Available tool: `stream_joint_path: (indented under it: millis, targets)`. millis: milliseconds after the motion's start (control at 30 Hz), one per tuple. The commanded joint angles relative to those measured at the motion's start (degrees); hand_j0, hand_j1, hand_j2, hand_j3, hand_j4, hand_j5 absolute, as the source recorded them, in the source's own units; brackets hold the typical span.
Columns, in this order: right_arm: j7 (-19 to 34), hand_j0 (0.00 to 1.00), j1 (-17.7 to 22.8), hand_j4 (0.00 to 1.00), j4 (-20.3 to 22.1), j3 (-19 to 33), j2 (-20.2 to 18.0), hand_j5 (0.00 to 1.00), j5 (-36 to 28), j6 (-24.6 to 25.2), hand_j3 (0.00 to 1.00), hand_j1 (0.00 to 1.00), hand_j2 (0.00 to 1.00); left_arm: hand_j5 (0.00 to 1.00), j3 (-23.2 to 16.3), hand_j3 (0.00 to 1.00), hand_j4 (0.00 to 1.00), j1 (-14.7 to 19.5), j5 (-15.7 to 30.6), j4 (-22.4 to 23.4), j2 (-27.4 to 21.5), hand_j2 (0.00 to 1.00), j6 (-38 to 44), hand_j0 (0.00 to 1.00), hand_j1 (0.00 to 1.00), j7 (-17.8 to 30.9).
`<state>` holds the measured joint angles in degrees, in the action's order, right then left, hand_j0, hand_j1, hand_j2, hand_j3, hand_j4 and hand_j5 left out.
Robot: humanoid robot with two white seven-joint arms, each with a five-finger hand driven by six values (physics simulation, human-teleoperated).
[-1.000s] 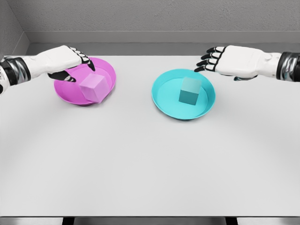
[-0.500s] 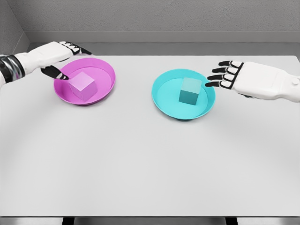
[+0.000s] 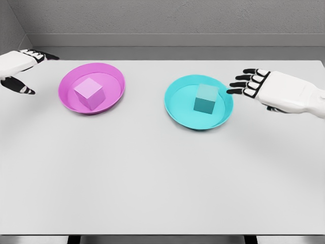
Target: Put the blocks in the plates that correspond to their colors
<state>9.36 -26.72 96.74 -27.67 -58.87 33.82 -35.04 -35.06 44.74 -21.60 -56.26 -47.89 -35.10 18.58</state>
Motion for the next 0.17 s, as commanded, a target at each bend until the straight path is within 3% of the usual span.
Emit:
stream_joint_path:
  millis: [0, 133]
  targets:
    - [0.75, 0.99, 0.0, 0.99, -0.15, 1.13, 0.51, 0.99, -0.25, 0.04, 0.99, 0.99, 0.99, 1.0, 0.08, 1.0, 1.0, 0.0, 0.42, -0.69, -0.37, 1.0, 0.1, 1.0, 1.0, -0.03]
    - [0.75, 1.0, 0.09, 1.0, -0.24, 1.04, 0.51, 1.0, -0.07, 0.04, 1.0, 1.0, 1.0, 1.0, 0.08, 1.0, 1.0, -0.26, 0.42, -1.31, -0.37, 1.0, 0.1, 1.0, 1.0, -0.03]
